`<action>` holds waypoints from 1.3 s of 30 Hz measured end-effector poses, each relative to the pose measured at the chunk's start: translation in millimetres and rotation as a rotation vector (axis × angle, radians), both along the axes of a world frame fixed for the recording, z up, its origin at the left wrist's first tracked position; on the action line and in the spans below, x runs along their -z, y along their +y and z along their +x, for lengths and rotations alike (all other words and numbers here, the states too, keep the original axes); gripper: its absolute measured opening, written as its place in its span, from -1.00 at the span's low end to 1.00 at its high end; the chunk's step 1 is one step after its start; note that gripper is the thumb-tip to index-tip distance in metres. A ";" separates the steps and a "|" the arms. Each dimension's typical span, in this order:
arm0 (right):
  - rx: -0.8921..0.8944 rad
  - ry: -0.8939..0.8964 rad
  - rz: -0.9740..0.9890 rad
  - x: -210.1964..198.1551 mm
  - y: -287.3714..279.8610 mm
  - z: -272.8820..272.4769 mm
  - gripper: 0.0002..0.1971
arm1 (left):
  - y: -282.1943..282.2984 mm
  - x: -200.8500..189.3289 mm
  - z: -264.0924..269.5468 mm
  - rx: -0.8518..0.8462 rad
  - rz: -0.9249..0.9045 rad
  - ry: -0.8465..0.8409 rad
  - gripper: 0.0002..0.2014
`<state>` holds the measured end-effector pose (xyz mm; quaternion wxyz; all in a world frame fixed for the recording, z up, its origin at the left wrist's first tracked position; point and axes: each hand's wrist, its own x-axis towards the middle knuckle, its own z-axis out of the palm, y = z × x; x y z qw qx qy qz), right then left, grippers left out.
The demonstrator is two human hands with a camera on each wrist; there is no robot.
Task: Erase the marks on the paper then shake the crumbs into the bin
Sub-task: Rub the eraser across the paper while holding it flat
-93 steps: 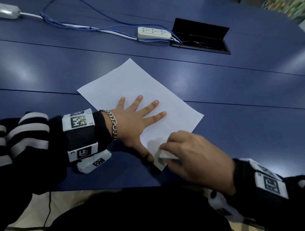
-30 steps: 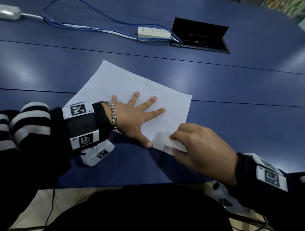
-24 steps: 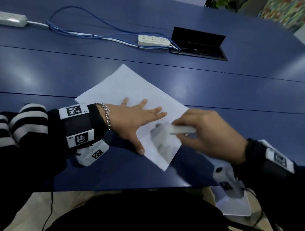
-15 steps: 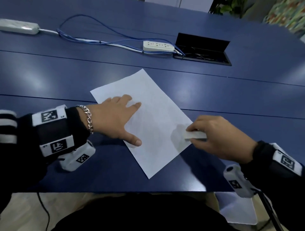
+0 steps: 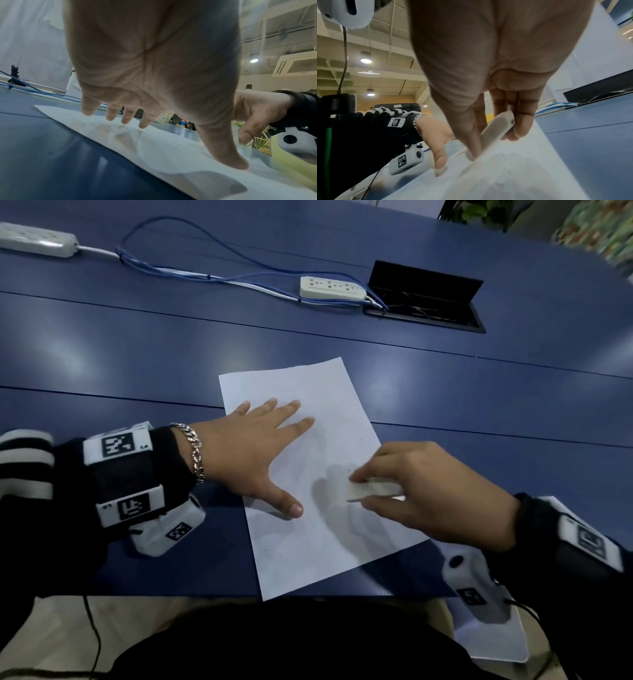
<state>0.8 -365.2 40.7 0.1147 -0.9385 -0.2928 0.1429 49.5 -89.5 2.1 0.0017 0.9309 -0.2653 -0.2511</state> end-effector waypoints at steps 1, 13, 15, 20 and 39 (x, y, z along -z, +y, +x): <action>-0.023 -0.009 -0.005 2.7 8.5 4.1 -0.69 | -1.8 2.4 0.9 0.005 0.018 0.025 0.44; -0.199 -0.023 -0.077 14.4 43.0 33.9 -0.67 | -8.6 8.5 2.8 -0.005 0.103 0.064 0.61; -0.300 0.081 -0.047 10.9 42.8 27.7 -0.74 | -8.5 8.3 2.0 -0.007 0.100 0.069 0.61; -0.255 0.015 -0.015 11.4 52.8 51.5 -0.69 | -9.3 7.5 1.6 -0.006 0.102 0.070 0.60; -0.300 0.125 0.006 10.3 35.4 32.5 -0.73 | -9.4 9.4 2.4 -0.006 0.119 0.079 0.62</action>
